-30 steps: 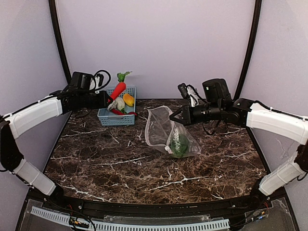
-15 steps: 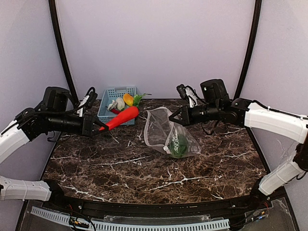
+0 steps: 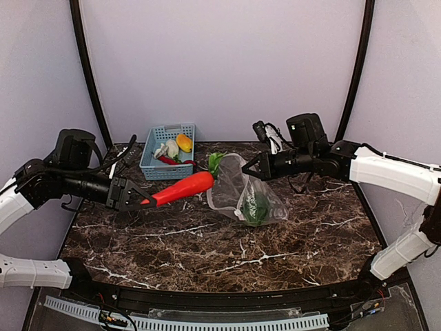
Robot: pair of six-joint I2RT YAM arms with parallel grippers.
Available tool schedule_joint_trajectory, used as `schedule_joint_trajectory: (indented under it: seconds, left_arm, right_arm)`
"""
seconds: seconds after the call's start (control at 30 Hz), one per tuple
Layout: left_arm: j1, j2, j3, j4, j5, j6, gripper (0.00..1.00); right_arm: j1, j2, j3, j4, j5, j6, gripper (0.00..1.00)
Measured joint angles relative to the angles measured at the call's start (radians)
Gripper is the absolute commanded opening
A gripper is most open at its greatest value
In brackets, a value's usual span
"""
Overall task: Place the food in the zip-top bag and seal the zipper
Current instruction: Place the fake vegetable in the zipper food storage bag.
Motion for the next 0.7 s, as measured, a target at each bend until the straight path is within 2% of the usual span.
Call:
schedule_joint_trajectory:
  seconds: [0.33, 0.7]
  left_arm:
    - [-0.047, 0.152, 0.008, -0.023, -0.052, -0.007, 0.01]
    - [-0.050, 0.296, 0.009, 0.089, -0.070, -0.072, 0.01]
  right_arm:
    - [0.000, 0.000, 0.000, -0.009, -0.002, 0.000, 0.00]
    - [0.024, 0.000, 0.003, -0.015, -0.002, -0.010, 0.00]
